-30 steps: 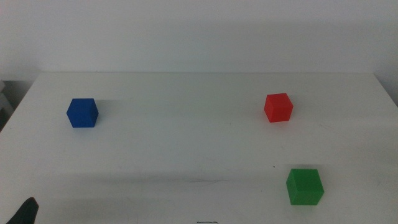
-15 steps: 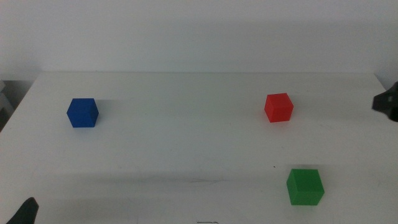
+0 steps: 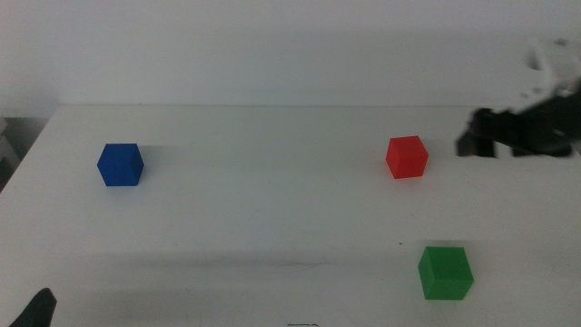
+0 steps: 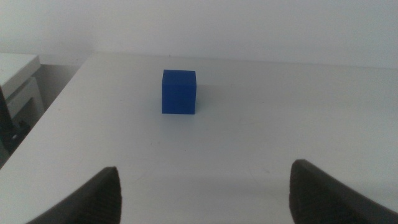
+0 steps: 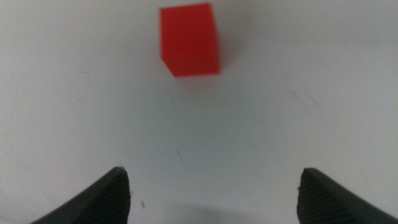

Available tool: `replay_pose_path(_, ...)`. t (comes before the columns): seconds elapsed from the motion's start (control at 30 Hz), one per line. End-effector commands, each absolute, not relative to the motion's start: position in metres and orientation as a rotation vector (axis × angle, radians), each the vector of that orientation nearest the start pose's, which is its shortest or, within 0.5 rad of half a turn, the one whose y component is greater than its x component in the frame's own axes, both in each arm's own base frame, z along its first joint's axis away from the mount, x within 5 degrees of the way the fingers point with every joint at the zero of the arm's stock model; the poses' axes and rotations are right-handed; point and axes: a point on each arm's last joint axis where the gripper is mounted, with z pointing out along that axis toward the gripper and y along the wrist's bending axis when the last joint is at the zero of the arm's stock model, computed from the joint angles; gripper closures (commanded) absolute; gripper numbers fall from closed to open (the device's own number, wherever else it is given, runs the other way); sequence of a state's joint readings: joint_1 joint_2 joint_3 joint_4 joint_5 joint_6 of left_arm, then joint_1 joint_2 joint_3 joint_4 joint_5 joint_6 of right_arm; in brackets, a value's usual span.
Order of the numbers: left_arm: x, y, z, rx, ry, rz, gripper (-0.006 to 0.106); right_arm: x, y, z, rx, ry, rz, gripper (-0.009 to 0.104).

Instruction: Stack red cubes first, then green, then blue cubes in a specific spot.

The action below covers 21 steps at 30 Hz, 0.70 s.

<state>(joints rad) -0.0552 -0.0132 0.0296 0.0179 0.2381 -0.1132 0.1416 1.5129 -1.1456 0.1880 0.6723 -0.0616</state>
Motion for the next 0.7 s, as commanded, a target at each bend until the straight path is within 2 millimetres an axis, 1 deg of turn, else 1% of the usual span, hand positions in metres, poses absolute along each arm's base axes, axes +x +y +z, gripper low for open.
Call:
replay_pose_path(0.0, 0.055, -0.003, 0.191, -0.047, 1.642, -0.126, 0.010, 0.336, 0.071, 0.306, -0.159, 2.442, 0.219, 0.003)
replay_pose_path(0.2, 0.055, -0.003, 0.191, -0.047, 1.642, -0.126, 0.010, 0.392, 0.098, 0.292, -0.182, 2.526, 0.192, 0.003)
replay_pose_path(0.43, 0.055, -0.003, 0.191, -0.047, 1.642, -0.126, 0.010, 0.448, 0.111, 0.266, -0.208, 2.538, 0.164, 0.003)
replay_pose_path(0.53, 0.055, -0.003, 0.191, -0.047, 1.642, -0.126, 0.010, 0.467, 0.115, 0.249, -0.214, 2.543, 0.151, 0.003)
replay_pose_path(0.67, 0.055, -0.003, 0.191, -0.047, 1.642, -0.126, 0.010, 0.479, 0.117, 0.226, -0.221, 2.571, 0.137, 0.004)
